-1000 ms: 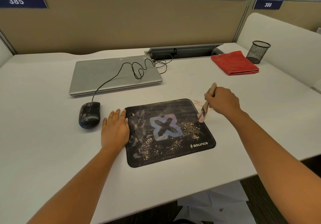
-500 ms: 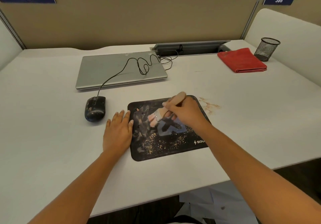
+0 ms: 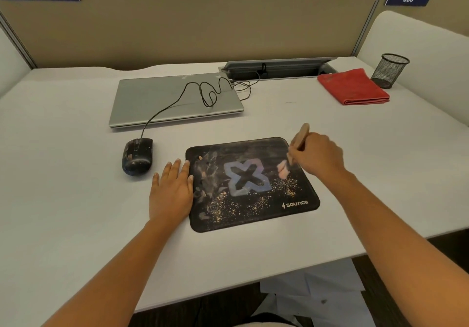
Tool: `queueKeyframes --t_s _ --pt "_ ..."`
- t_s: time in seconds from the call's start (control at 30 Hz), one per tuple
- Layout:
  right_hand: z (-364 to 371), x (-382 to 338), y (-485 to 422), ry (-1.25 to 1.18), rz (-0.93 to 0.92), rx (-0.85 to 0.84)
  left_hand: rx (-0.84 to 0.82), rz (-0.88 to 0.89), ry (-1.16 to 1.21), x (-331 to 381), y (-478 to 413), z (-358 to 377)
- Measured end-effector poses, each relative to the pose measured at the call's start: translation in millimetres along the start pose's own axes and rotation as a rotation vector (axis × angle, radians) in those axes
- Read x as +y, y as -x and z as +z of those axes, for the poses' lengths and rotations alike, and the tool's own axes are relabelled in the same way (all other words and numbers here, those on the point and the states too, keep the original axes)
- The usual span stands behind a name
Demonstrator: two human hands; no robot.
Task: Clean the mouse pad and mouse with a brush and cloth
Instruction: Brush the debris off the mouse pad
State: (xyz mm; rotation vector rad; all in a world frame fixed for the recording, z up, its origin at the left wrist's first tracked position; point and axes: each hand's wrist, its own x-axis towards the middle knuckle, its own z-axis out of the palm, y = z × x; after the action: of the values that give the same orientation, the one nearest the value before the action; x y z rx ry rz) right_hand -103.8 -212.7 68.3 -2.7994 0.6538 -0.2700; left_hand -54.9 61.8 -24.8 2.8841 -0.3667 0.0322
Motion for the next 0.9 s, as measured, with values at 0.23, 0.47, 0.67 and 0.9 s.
queueKeyframes --t_s 0.23,0.47,0.67,0.9 --pt "12.9 -6.8 10.0 -0.508 -0.041 -0.191 0.004 -0.017 -0.016 2.7 0.5 1.1" --pt "0.7 16.9 -1.8 -0.06 0.049 -0.01 0.033 -0.047 -0.026 4.9 -1.1 3.9" --pt "3.8 11.6 0.7 -0.343 -0.012 0.052 0.027 -0.065 -0.029 8.9 -4.8 6.0" --pt "5.0 23.0 -7.6 -0.139 0.116 0.008 0.016 -0.059 -0.027 7.8 -5.8 6.1"
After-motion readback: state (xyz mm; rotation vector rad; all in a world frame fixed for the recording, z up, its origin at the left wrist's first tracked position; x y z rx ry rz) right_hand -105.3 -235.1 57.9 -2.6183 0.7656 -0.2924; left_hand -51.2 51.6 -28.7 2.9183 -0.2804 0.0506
